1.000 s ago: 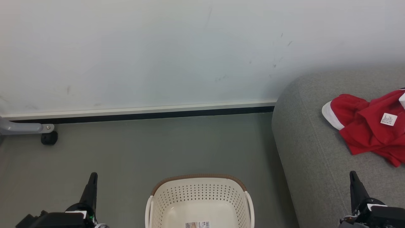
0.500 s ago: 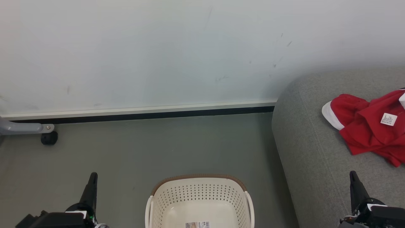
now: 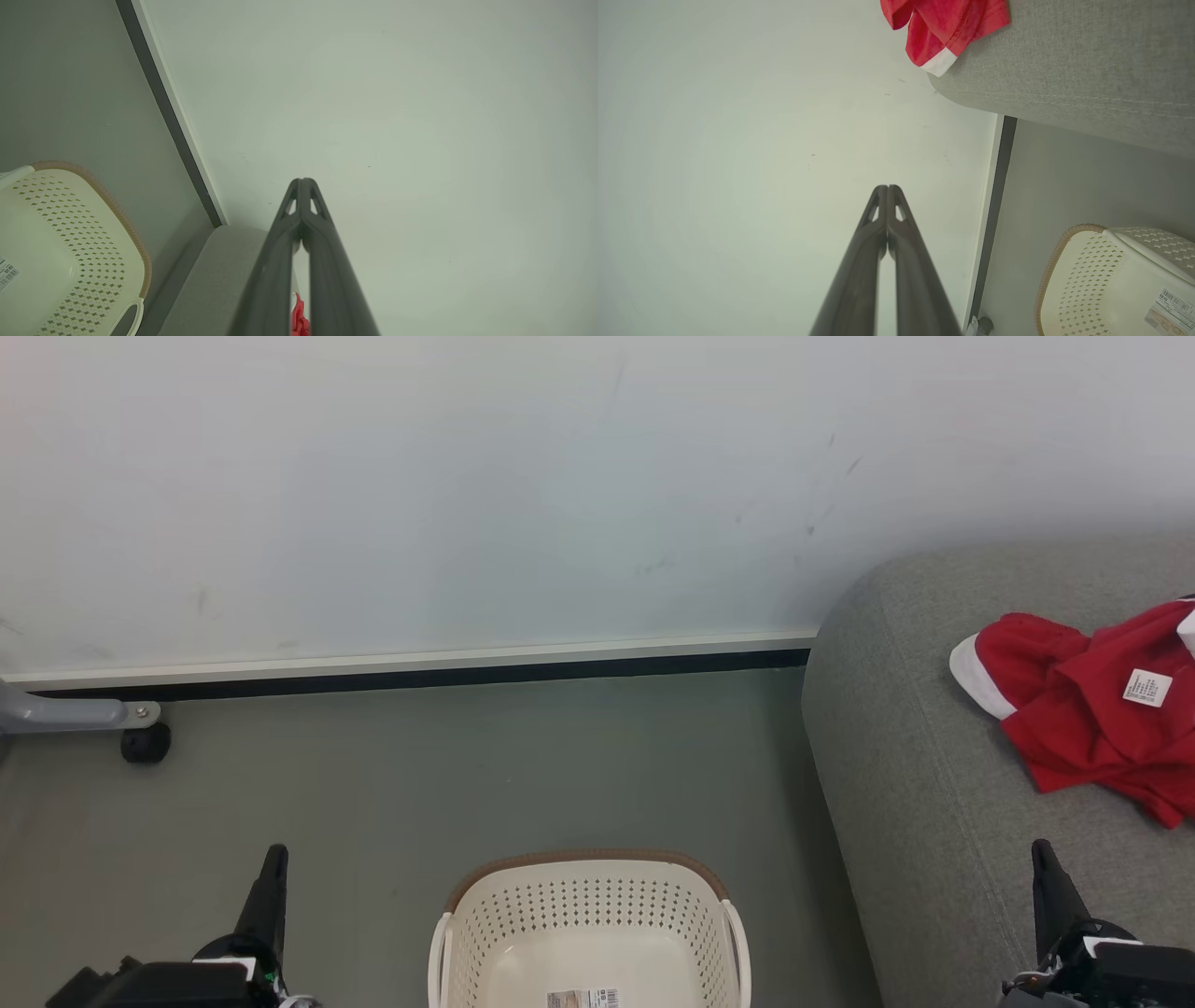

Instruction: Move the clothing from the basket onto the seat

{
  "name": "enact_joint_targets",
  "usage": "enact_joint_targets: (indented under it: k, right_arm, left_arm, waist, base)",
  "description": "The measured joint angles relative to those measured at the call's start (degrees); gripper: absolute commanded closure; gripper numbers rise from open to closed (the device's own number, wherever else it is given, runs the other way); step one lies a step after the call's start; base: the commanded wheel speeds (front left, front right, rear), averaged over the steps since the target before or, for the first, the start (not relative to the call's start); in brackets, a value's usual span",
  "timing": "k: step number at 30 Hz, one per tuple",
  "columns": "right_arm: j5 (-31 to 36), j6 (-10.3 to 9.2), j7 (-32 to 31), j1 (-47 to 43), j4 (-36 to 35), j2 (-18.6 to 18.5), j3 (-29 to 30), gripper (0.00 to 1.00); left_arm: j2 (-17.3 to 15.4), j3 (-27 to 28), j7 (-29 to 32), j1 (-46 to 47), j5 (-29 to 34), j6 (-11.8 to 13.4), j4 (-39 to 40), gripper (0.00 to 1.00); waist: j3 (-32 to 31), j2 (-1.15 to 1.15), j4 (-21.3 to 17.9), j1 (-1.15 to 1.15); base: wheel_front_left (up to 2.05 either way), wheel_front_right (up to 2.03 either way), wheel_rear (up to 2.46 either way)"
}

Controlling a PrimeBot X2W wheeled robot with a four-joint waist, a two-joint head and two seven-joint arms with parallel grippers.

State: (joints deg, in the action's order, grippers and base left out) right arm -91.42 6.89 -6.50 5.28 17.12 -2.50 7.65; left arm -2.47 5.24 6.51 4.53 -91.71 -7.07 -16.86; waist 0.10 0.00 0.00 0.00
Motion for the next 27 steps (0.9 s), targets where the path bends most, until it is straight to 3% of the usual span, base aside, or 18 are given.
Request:
enact_joint_targets:
  k: [27]
  right_arm:
    - [0.0,0.0,0.0,0.0,0.0,0.0,0.0,1.0]
  left_arm:
    - [0.0,0.0,0.0,0.0,0.0,0.0,0.0,1.0]
  waist:
    - [0.0,0.0,0.0,0.0]
  base:
    - [0.0,0.0,0.0]
